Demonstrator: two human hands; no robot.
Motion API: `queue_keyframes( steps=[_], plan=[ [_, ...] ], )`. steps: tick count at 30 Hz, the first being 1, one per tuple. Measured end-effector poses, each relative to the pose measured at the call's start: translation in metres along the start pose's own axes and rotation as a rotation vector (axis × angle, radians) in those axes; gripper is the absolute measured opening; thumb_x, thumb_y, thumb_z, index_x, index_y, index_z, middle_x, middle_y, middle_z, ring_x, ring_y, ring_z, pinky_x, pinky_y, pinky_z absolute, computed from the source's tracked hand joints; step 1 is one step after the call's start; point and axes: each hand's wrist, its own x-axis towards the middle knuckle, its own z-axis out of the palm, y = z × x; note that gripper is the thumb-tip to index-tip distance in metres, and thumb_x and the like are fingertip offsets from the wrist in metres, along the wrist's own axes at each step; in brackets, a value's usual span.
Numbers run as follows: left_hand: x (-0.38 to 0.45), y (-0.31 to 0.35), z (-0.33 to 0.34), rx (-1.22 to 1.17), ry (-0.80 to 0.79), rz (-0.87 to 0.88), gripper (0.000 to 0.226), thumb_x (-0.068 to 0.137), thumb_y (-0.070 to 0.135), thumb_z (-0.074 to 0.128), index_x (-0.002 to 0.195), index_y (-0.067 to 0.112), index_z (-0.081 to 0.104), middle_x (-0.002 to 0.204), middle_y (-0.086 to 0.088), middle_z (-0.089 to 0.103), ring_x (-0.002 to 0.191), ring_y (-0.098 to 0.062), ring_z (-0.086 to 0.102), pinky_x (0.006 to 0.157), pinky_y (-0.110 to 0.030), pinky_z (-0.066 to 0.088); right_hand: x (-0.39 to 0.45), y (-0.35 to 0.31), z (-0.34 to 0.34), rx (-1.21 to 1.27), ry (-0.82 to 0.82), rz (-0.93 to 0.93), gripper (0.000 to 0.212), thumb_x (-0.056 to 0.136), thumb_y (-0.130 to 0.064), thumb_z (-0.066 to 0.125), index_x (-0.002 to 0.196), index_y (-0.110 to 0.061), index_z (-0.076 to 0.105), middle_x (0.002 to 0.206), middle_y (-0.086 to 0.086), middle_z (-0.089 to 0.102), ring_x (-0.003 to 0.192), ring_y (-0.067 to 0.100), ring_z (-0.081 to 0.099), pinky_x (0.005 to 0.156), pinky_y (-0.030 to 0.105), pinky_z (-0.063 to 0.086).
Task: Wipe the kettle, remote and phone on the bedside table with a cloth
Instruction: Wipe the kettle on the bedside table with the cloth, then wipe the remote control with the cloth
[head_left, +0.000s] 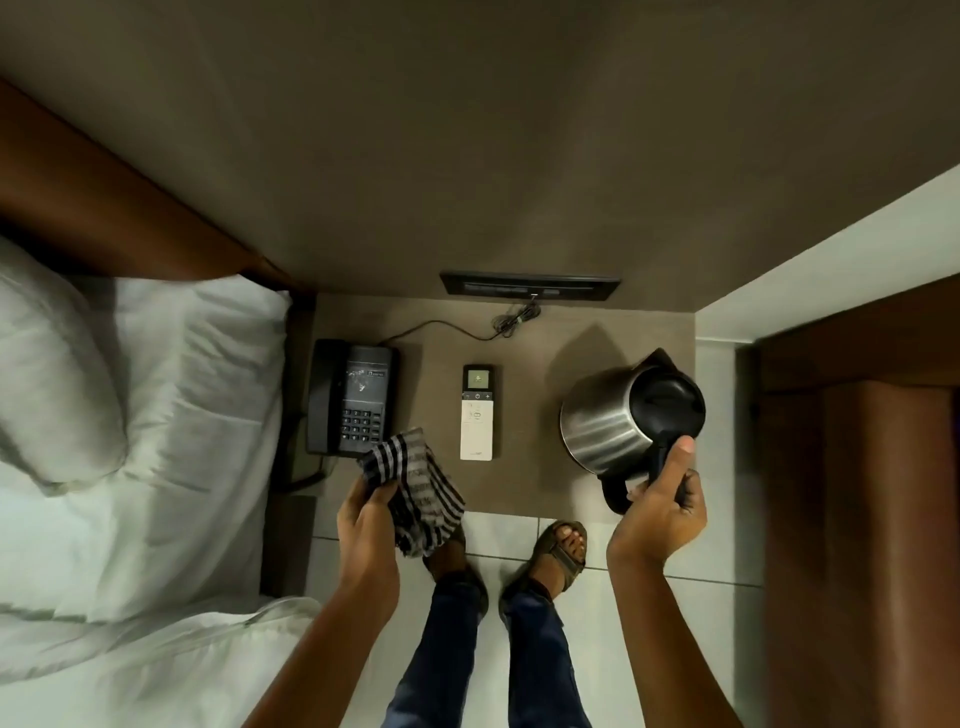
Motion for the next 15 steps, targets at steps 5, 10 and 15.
queue_keyframes(
  steps=[5,10,15],
  plan=[
    [0.02,-0.02,-0.01,0.019,0.019,-0.019,0.031,0.104,0.006,0.049,0.127,0.018,0.067,0.124,-0.01,0.072,0.118,-0.03,0.066,0.105,-0.053,0.051,-0.005,0.034,0.007,-0.042,0.042,-0.036,0.048,0.1,-0.062,0.066,0.064,-0.03,0.061,0.052,-0.013,0.052,0.053,0.007,0.045,0.06,0.027,0.042],
    [0.031,-0.03,-0.016,0.017,0.02,-0.045,0.031,0.104,0.006,0.049,0.125,0.02,0.068,0.121,-0.005,0.073,0.117,-0.027,0.066,0.104,-0.05,0.052,-0.008,0.054,0.0,-0.06,0.027,-0.025,0.045,0.101,-0.06,0.066,0.065,-0.034,0.064,0.051,-0.011,0.052,0.057,0.016,0.044,0.064,0.032,0.043],
    [0.038,-0.03,-0.019,0.03,-0.019,-0.025,0.032,0.105,0.006,0.048,0.116,0.027,0.07,0.12,-0.003,0.074,0.116,-0.025,0.067,0.1,-0.046,0.053,-0.005,0.06,0.001,-0.084,0.01,-0.056,0.043,0.102,-0.058,0.065,0.065,-0.036,0.064,0.052,-0.01,0.052,0.057,0.013,0.044,0.065,0.028,0.044]
  ],
)
